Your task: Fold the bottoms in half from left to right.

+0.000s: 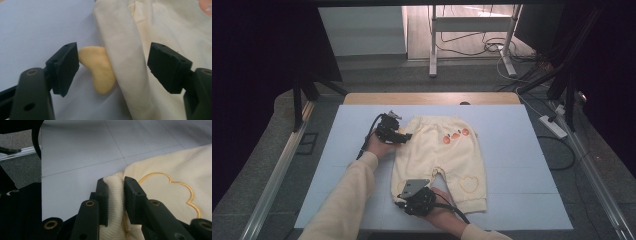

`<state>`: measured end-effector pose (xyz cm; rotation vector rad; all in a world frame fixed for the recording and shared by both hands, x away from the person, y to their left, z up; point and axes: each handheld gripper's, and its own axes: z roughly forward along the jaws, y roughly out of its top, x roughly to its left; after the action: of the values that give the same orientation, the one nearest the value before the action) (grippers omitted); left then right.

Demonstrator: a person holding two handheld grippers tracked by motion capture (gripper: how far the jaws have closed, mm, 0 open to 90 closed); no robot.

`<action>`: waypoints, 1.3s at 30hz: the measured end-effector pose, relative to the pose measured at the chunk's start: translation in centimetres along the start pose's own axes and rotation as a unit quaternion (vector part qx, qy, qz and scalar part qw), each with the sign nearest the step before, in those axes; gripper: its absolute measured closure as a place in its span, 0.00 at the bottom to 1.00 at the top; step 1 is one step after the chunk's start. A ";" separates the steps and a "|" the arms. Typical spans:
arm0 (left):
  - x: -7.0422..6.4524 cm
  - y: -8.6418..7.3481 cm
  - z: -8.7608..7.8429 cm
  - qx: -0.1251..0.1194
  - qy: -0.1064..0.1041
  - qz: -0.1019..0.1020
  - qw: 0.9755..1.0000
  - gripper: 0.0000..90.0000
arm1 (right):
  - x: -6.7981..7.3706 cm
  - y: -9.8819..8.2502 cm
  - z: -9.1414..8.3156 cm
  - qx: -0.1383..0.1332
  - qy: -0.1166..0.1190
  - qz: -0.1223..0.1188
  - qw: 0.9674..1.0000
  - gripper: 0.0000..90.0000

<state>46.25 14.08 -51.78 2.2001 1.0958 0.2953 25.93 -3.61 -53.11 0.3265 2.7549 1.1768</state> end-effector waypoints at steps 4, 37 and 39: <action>0.0 -0.2 0.9 0.013 -0.003 -0.001 1.000 0.35 | 0.0 0.0 0.0 0.000 0.000 0.000 1.000 0.82; 0.3 -0.1 -0.8 -0.010 -0.064 -0.018 0.998 0.91 | 0.3 0.1 -0.9 -0.043 0.006 0.006 0.999 0.83; 0.3 -0.1 -1.0 -0.013 -0.067 -0.020 0.997 0.91 | 0.4 0.1 -1.0 -0.044 0.005 0.005 0.999 0.83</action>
<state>45.94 14.75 -51.10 2.1393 1.0545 0.1414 25.39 -4.12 -52.35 0.3276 2.7027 1.3003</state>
